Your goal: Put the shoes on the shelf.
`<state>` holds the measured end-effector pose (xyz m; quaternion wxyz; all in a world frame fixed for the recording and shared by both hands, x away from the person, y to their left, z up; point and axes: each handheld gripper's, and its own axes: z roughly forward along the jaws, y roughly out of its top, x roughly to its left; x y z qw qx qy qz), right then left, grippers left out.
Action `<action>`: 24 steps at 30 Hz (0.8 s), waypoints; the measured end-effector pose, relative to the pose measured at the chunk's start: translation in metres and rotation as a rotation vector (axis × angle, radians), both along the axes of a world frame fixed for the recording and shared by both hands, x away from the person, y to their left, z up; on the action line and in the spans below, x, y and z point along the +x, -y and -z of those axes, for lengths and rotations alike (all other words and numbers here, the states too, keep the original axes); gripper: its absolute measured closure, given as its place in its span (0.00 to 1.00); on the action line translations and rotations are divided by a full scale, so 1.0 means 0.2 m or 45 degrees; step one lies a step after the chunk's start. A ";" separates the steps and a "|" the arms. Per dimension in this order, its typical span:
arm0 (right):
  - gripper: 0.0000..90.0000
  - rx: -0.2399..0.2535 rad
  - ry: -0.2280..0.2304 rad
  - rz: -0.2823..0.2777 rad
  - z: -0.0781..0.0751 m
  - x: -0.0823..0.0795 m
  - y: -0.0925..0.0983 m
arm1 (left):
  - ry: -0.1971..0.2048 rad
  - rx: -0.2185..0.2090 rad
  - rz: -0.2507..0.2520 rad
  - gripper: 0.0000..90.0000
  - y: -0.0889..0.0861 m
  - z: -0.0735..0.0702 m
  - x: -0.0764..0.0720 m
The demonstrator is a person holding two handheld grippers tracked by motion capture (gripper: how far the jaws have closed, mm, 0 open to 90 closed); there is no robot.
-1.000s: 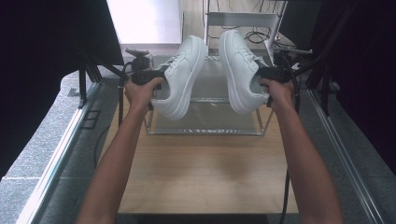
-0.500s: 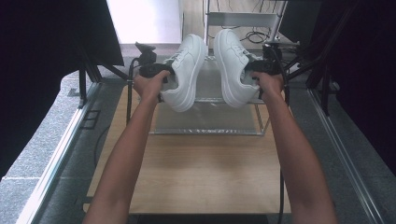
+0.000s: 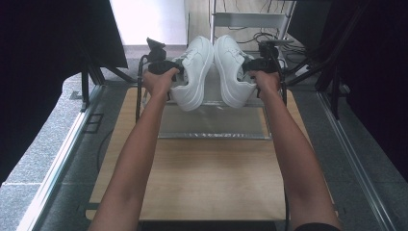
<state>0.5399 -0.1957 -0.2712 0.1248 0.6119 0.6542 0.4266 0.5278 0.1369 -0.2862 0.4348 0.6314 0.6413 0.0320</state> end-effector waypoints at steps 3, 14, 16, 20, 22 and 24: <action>0.95 -0.042 0.003 0.011 -0.01 -0.01 0.01 | -0.021 0.012 -0.024 0.89 0.01 -0.01 0.02; 0.94 -0.044 -0.016 0.088 0.04 0.02 -0.01 | -0.051 0.038 -0.051 0.88 0.09 -0.01 0.06; 0.94 -0.040 -0.015 0.103 0.04 0.02 -0.01 | -0.052 0.037 -0.048 0.87 0.09 0.00 0.07; 0.88 -0.039 0.012 0.117 0.04 0.02 -0.02 | -0.023 0.033 -0.023 0.81 0.12 0.01 0.07; 0.81 -0.041 0.026 0.120 0.05 0.01 -0.03 | 0.008 0.077 0.006 0.76 0.16 0.01 0.06; 0.74 -0.049 0.048 0.086 0.05 0.01 -0.05 | 0.014 0.083 0.015 0.72 0.17 0.01 0.06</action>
